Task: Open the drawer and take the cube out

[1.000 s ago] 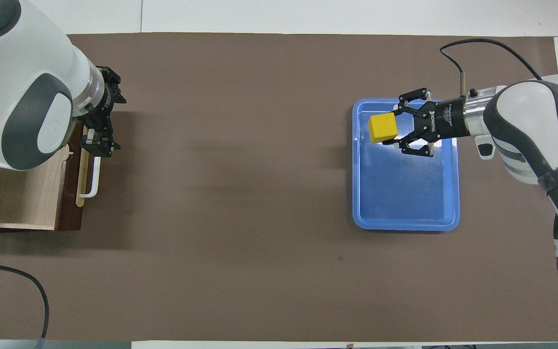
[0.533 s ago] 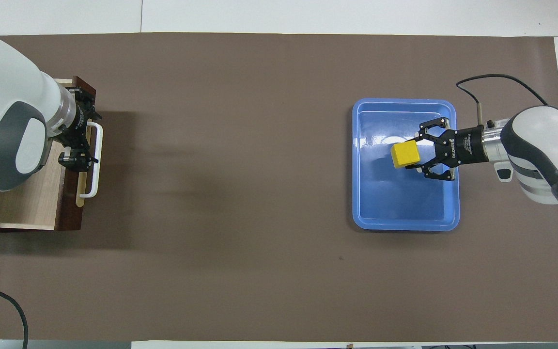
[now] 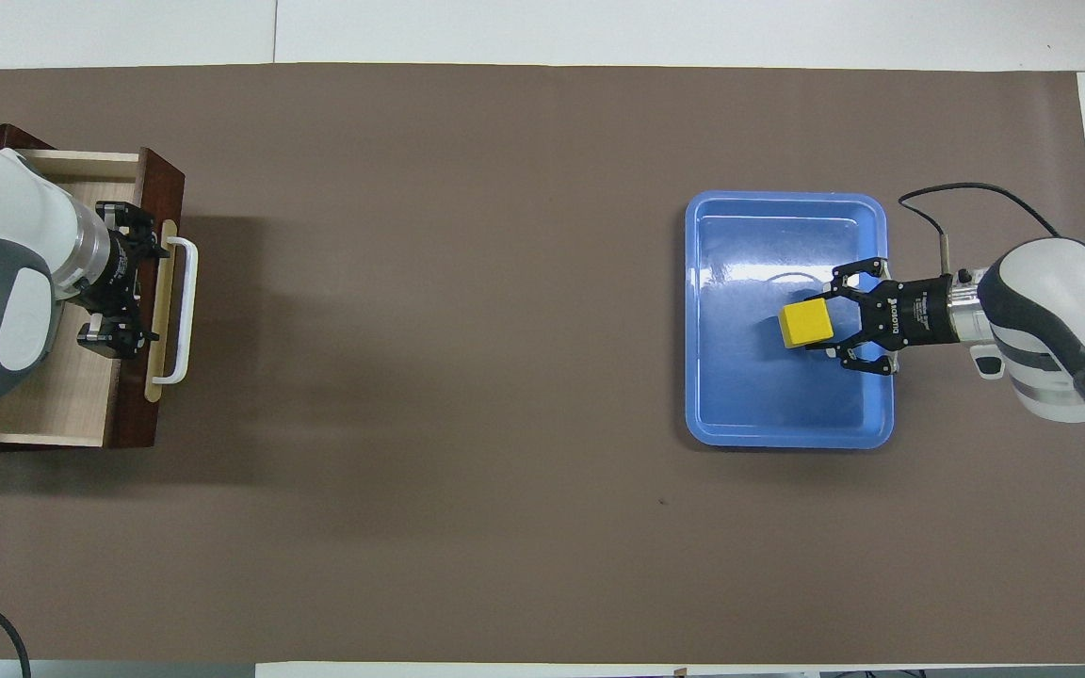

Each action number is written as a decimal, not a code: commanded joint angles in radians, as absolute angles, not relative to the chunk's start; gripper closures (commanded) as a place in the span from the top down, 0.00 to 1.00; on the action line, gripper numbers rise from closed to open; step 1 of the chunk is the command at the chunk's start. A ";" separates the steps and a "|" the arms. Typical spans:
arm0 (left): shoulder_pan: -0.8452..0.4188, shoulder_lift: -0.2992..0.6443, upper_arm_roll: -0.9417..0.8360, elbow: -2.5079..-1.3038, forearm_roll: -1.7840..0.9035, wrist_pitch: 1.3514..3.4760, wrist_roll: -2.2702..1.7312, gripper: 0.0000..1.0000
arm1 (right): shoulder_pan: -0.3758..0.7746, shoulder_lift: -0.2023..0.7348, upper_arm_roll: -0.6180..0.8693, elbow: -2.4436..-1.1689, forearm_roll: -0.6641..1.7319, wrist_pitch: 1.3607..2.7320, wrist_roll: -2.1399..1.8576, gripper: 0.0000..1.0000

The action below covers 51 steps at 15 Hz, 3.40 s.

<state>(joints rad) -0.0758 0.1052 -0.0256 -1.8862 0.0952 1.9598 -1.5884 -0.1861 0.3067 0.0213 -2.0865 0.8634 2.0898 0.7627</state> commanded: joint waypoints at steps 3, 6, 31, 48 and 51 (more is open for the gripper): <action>0.000 0.081 -0.026 -1.905 0.146 1.990 -1.497 1.00 | -0.155 0.273 0.031 -2.155 0.933 2.172 0.752 0.00; 0.058 0.084 -0.028 -1.899 0.149 2.002 -1.447 1.00 | -0.150 0.272 0.031 -2.160 0.933 2.177 0.735 0.00; 0.127 0.094 -0.034 -1.832 0.163 1.978 -1.402 1.00 | -0.150 0.224 0.026 -2.088 0.846 2.082 0.787 1.00; -0.045 -0.086 -0.037 -1.781 0.121 1.752 -0.826 1.00 | -0.129 -0.038 0.046 -1.657 0.057 1.546 -0.121 1.00; -0.025 -0.103 -0.028 -1.781 0.095 1.718 -0.588 1.00 | -0.136 -0.049 0.046 -1.602 0.040 1.494 -0.259 1.00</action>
